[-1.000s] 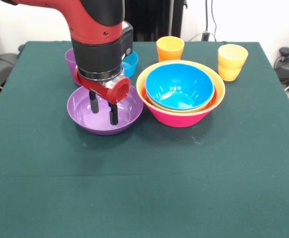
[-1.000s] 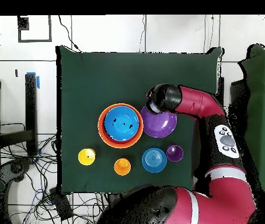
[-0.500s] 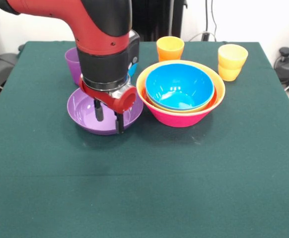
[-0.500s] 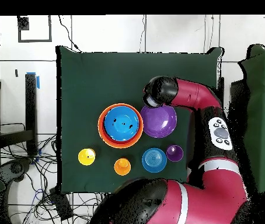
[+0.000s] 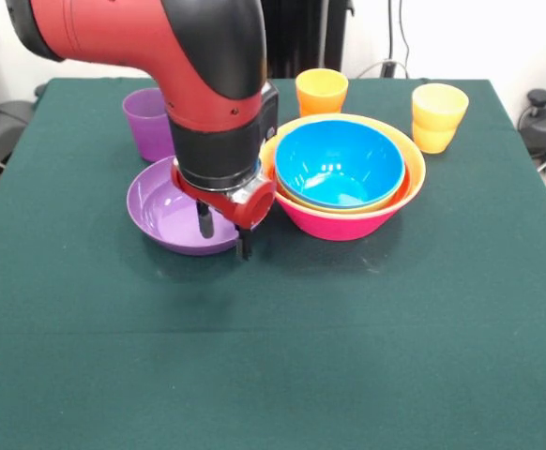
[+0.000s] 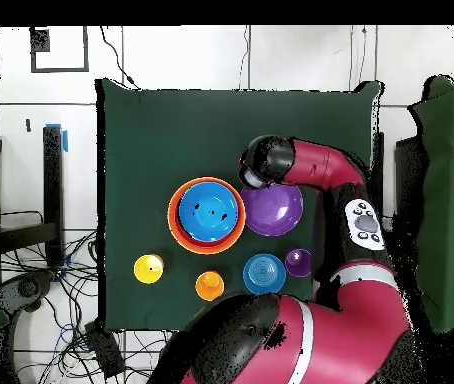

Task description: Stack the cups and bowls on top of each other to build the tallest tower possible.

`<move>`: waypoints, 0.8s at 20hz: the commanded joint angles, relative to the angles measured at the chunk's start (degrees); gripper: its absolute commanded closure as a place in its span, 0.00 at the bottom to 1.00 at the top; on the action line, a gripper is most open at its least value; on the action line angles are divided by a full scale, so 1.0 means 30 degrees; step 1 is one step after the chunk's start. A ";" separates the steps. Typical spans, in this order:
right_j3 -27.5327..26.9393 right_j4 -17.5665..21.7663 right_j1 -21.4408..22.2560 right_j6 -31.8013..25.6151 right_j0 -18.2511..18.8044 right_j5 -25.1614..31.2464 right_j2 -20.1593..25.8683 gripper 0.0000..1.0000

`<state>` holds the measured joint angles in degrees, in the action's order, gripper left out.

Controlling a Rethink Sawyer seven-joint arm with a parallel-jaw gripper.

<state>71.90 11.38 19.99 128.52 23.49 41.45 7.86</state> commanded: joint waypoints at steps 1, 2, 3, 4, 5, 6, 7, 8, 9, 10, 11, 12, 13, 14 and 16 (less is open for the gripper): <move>0.0165 0.0893 -0.1230 -0.0489 -0.0476 -0.1541 0.0895 0.00; 0.0186 0.0931 -0.1273 -0.0484 -0.0479 -0.1658 0.0870 0.00; 0.0139 0.0953 -0.1330 -0.0488 -0.0501 -0.1680 0.0839 0.00; 0.0131 0.0945 -0.1349 -0.0486 -0.0509 -0.1675 0.0818 0.00; 0.0097 0.0953 -0.1404 -0.0479 -0.0541 -0.1689 0.0790 0.00; 0.0063 0.0961 -0.1460 -0.0472 -0.0572 -0.1703 0.0761 0.00; 0.0045 0.0963 -0.1491 -0.0455 -0.0593 -0.1747 0.0739 0.00; -0.0060 0.1005 -0.1651 -0.0468 -0.0598 -0.1883 0.0723 0.00; -0.0165 0.1047 -0.1810 -0.0482 -0.0604 -0.2018 0.0706 0.00; -0.0271 0.1089 -0.1970 -0.0495 -0.0610 -0.2153 0.0690 0.00; -0.0416 0.1136 -0.2149 -0.0530 -0.0612 -0.2240 0.0662 0.00; -0.0561 0.1184 -0.2328 -0.0565 -0.0613 -0.2327 0.0634 0.00; -0.0667 0.1162 -0.2512 -0.0563 -0.0603 -0.2377 0.0637 0.00; -0.0840 0.1232 -0.2680 -0.0569 -0.0645 -0.2478 0.0564 0.00; -0.1060 0.1280 -0.2893 -0.0570 -0.0725 -0.2543 0.0482 0.00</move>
<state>71.46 11.35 15.55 128.52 23.26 37.95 7.58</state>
